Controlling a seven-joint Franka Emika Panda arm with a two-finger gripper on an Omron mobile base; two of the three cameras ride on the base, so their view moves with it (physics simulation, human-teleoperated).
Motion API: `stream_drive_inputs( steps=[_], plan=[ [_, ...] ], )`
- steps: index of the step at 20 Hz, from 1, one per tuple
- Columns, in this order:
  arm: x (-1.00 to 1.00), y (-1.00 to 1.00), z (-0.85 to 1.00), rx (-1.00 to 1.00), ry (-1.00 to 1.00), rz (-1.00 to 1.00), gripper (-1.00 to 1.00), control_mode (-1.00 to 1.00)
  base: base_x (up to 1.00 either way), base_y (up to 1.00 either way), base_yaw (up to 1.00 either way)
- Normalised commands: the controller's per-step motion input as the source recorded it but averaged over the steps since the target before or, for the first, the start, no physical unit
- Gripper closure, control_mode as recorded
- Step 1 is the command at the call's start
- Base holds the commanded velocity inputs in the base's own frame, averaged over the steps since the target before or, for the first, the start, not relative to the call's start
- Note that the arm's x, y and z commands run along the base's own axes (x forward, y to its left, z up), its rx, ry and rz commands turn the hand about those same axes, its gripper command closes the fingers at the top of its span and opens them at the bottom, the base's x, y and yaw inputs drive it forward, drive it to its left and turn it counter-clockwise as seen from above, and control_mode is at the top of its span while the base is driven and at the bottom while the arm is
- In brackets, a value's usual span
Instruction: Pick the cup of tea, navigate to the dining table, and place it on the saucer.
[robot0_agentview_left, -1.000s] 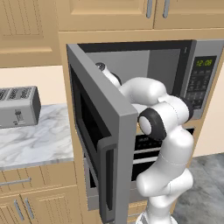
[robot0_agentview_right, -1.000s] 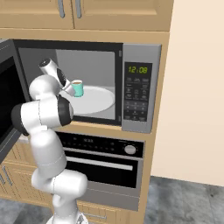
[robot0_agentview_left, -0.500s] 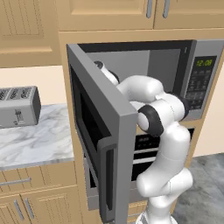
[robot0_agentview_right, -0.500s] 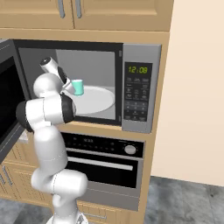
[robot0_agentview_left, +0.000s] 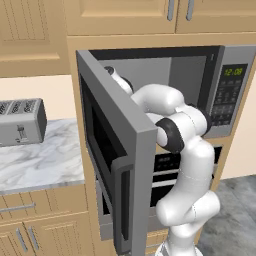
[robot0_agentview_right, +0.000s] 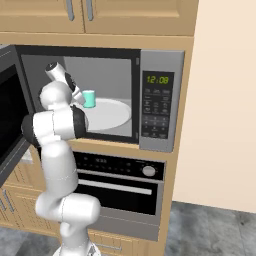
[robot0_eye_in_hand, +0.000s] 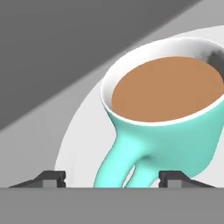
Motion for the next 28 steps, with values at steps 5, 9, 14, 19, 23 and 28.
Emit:
stream_drive_inputs(
  steps=[5,9,14,19,23,28],
  plan=[
    [-0.23,-0.46,-0.05,0.0,0.0,0.0,1.0,-1.0,0.0,0.0,0.0],
    [-0.46,-0.56,-0.13,0.0,0.0,0.0,1.0,-1.0,0.0,0.0,0.0],
    [-0.81,-0.4,-0.19,0.0,-0.01,0.0,1.0,-1.0,0.0,0.0,0.0],
    [-1.0,-0.25,-0.09,0.0,-0.05,0.0,1.0,-1.0,0.0,0.0,0.0],
    [-1.0,-0.25,0.2,0.01,-0.07,0.0,1.0,-1.0,0.0,0.0,0.0],
    [-1.0,-0.22,0.63,0.03,-0.01,0.07,1.0,-1.0,0.0,0.0,0.0]
  ],
)
